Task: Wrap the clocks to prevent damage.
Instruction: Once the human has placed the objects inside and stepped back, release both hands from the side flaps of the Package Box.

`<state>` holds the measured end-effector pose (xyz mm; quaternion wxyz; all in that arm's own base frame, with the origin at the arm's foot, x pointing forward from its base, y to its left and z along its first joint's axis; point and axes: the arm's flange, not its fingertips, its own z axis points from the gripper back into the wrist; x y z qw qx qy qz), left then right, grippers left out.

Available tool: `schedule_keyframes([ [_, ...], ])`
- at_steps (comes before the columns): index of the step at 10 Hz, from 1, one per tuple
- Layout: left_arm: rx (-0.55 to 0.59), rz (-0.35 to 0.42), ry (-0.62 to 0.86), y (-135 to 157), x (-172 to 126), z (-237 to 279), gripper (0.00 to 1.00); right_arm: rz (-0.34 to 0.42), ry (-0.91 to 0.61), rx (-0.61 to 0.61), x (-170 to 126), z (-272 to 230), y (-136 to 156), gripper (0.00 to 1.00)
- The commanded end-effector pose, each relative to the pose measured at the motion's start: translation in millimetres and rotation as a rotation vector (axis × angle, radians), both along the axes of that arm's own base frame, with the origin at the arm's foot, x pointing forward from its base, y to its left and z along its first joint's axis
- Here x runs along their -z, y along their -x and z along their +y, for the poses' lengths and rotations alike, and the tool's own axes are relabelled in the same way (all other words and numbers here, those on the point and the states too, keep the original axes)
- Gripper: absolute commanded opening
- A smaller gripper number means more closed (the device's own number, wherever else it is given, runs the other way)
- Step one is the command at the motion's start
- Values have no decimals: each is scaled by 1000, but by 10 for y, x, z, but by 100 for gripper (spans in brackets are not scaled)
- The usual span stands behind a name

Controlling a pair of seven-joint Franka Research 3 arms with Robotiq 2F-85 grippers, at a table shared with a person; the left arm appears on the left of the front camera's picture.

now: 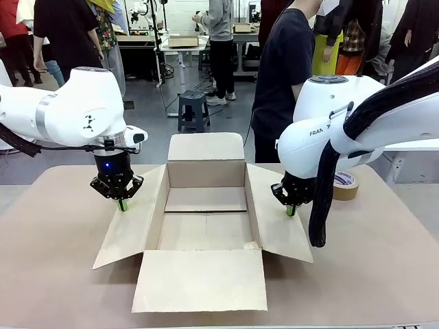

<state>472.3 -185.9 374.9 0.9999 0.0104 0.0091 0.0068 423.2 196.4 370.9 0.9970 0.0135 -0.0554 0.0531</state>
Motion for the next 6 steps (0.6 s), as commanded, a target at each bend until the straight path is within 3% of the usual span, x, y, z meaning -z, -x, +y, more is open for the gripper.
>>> schedule_keyframes([
  [1, 5, 0, 1, 1, 4, -2, 0, 2, 10, 10, 31, -2, -4, 1],
  [6, 5, 0, 1, 1, 4, -2, 0, 2, 10, 10, 31, -2, -4, 1],
])
